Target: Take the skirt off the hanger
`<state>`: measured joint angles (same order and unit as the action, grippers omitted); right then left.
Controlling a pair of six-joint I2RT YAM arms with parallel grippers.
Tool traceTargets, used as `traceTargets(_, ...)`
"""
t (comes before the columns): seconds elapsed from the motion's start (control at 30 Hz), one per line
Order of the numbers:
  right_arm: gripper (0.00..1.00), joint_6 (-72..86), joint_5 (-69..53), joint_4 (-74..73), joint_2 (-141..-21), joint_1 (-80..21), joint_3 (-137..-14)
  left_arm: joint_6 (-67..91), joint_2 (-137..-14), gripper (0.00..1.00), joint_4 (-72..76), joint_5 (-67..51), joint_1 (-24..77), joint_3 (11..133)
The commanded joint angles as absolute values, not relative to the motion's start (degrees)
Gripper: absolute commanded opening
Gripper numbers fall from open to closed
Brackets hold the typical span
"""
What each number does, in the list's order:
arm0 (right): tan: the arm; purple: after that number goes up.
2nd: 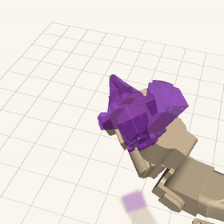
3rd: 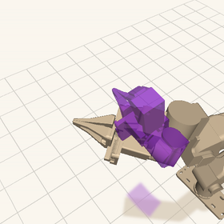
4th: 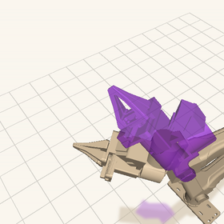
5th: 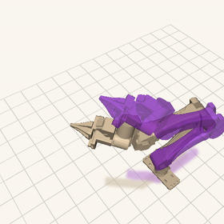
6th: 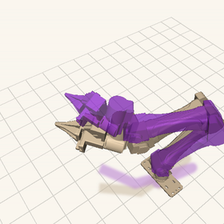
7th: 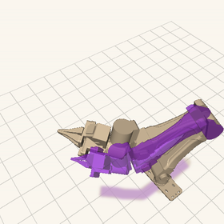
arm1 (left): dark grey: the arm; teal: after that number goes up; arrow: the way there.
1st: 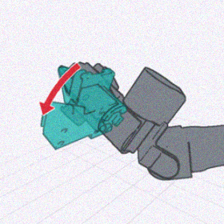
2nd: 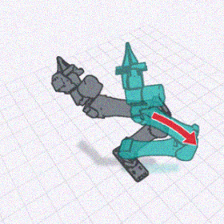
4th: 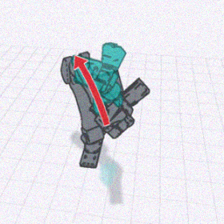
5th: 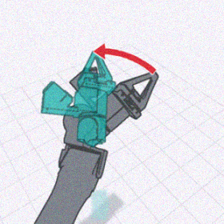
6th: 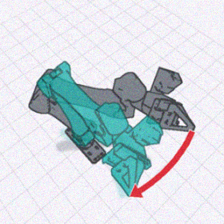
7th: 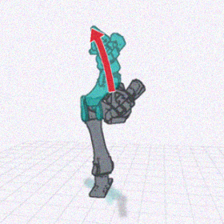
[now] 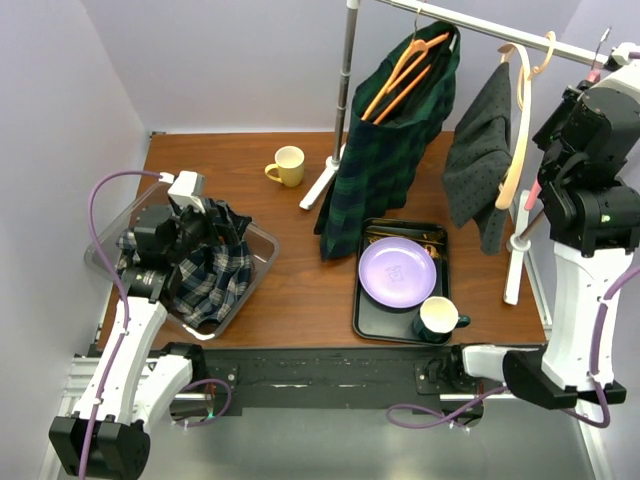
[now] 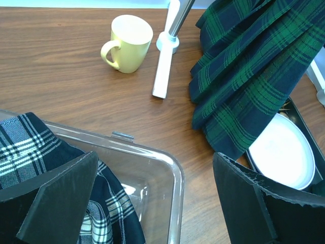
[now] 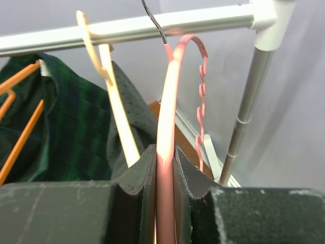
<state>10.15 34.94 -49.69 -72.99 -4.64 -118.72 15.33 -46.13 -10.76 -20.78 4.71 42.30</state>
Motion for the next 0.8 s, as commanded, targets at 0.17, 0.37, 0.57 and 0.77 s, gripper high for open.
traceTargets(0.17, 0.0, 12.6, 27.3, -43.7, -74.5, 1.7, -119.0, 14.2, -46.5, 1.0, -8.4, -19.1, 5.0, 41.6)
traceTargets(0.37, 0.0, 14.0, 22.9, -45.4, -75.5, 6.3, -118.2, 14.0, -46.6, 1.0, -8.7, -18.5, 5.0, 41.5)
traceTargets(0.57, 0.0, 14.6, 21.3, -46.4, -74.4, 7.6, -115.8, 14.0, -46.4, 1.0, -8.7, -18.6, 5.0, 41.6)
traceTargets(0.77, 0.31, 13.5, 26.8, -52.6, -72.3, 7.6, -117.4, 14.1, -45.4, 1.0, -8.7, -18.5, 5.0, 41.7)
